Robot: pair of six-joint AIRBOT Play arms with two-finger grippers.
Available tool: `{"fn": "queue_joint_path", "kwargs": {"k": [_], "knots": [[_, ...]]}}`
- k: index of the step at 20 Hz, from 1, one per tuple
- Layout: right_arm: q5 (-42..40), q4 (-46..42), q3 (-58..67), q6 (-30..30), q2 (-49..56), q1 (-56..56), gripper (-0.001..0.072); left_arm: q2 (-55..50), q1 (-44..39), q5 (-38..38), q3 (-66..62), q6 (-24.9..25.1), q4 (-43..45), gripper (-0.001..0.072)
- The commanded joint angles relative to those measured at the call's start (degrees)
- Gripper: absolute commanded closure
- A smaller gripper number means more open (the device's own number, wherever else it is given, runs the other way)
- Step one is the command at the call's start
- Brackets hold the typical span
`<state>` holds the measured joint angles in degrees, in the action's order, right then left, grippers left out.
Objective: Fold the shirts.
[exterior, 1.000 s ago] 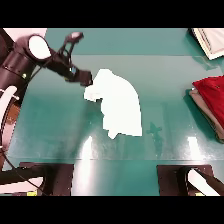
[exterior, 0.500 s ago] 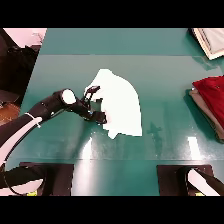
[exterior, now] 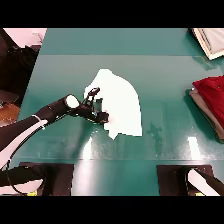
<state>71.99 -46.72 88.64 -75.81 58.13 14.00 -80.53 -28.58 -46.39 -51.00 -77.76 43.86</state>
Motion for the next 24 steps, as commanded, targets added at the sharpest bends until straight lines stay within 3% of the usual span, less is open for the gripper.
{"fn": "queue_joint_path", "kwargs": {"k": [1, 6, 10, 11, 12, 13, 14, 21, 24], "knots": [[0.2, 0.07, 0.04, -0.02, 0.0, -0.07, 0.0699, 1.29, 1.51, -8.09, -4.61, 0.22, 2.99, 0.0684], [0.68, 0.24, 0.04, -0.02, 0.17, -0.09, 0.0699, 16.17, 10.43, -21.09, -21.22, -0.28, 15.87, 0.0684], [1.2, 0.68, 0.04, -0.02, 4.26, -5.35, 0.0695, 25.66, 14.1, -23.96, -31.32, -0.28, 20.96, 0.0684], [1.53, 0.7, 0.04, -0.02, 6.23, -8.35, 0.064, 27.12, 14.08, -24.79, -32.37, -0.28, 21.77, 0.0683], [1.6, 0.61, 0.04, -0.02, 8.76, -11.89, 0.0412, 27.91, 14.08, -26.01, -32.85, -0.28, 22.21, 0.0683], [1.53, 0.63, 0.04, -0.02, 11.43, -15.43, 0.0236, 28.22, 14.08, -27.43, -32.85, -0.31, 22.82, 0.0683], [1.27, 0.63, 0.04, -0.02, 14.64, -19.26, 0.0188, 28.2, 14.08, -29.99, -32.83, -0.39, 23.58, 0.0683], [-9.62, 1.22, 0.04, -0.09, 38.71, -40.24, 0.0188, 27.74, 14.08, -41.66, -30.77, -5.03, 30.4, 0.0683], [-12.57, 9.55, 0.07, -0.07, 46.51, -43.52, 0.0188, 27.74, 14.08, -42.23, -30.77, -6.47, 30.38, 0.0683]]}}
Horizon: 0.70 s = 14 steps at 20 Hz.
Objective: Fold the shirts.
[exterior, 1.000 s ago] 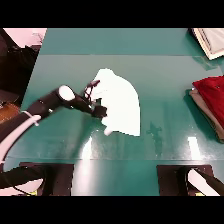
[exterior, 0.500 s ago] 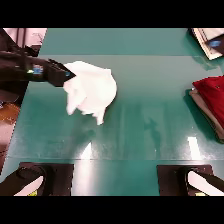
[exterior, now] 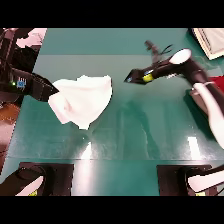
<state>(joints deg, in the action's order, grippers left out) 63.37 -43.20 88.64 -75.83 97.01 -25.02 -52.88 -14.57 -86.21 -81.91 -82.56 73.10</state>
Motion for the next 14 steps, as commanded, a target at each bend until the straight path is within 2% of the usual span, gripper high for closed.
{"fn": "queue_joint_path", "kwargs": {"k": [1, 5, 11, 12, 14], "knots": [[-4.0, 8.52, 0.07, -0.07, 9.75, -4.92, 0.0188, 0.09, 0.07, -2.4, 0.15, -1.66, 1.14, 0.0683], [-4.13, 13.84, 0.07, -0.11, 14.4, -6.05, 0.019, 0.09, 0.07, -1.6, 0.15, -1.66, 1.14, 0.0683], [-11.69, 15.17, 0.07, -0.07, 14.99, -9.33, 0.021, 0.09, 0.07, -0.39, 0.13, -1.66, 1.05, 0.0683], [-12.7, 15.1, 0.07, -0.07, 14.99, -9.51, 0.0306, 0.09, 0.07, -0.44, 0.15, -1.68, 1.03, 0.0683], [-13.46, 14.95, 0.07, 0.07, 14.78, -9.16, 0.0701, 0.11, 0.07, -0.39, 0.13, -1.68, 0.66, 0.0683]]}}
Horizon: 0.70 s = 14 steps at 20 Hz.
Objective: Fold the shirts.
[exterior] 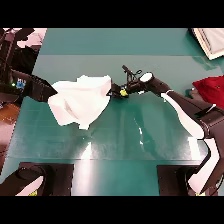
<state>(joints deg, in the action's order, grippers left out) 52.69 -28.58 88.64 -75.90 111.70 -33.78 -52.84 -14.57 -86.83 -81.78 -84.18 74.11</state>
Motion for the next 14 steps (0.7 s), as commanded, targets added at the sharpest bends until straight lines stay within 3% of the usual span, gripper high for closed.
{"fn": "queue_joint_path", "kwargs": {"k": [1, 4, 8, 14], "knots": [[-2.75, -0.42, 0.04, 0.59, -0.57, 0.02, 0.07, 0.07, 0.07, 0.35, 0.0, -0.07, -0.42, 0.0683], [-3.23, -10.91, 0.04, 0.52, -8.02, 3.21, 0.0701, 0.46, 0.07, 2.58, -1.88, 0.07, 1.55, 0.0685], [-2.56, -24.0, 0.07, 0.46, -26.12, 11.63, 0.0702, 0.46, 0.07, 6.86, -12.98, 0.04, 1.2, 0.0684], [-2.01, -27.19, 1.66, 0.55, -53.29, 22.8, 0.0702, 0.46, 0.07, 13.4, -23.3, 1.88, -19.71, 0.0684]]}}
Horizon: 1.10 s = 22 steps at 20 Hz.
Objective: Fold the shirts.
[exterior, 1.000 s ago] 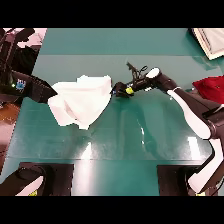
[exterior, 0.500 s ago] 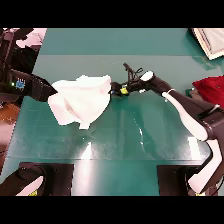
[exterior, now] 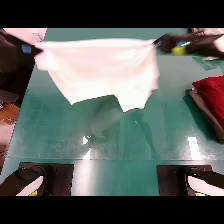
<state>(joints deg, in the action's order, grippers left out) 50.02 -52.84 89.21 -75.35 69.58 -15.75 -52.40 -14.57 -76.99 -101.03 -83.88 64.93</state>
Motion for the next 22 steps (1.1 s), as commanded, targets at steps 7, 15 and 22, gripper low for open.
{"fn": "queue_joint_path", "kwargs": {"k": [7, 15, 22], "knots": [[9.44, -12.17, 14.45, 0.0, -24.2, 10.67, 0.0702, 0.02, 0.07, 3.61, -11.21, 4.81, -33.0, 0.0684], [24.83, -8.98, 29.24, -3.28, -12.87, 13.11, 0.0702, -0.39, 0.07, -9.86, -8.39, -0.39, -20.81, 0.0684], [30.12, -7.28, 15.26, -7.15, 11.39, 1.57, 0.0702, -0.7, 0.09, 1.97, 34.69, -1.66, 1.73, 0.0684]]}}
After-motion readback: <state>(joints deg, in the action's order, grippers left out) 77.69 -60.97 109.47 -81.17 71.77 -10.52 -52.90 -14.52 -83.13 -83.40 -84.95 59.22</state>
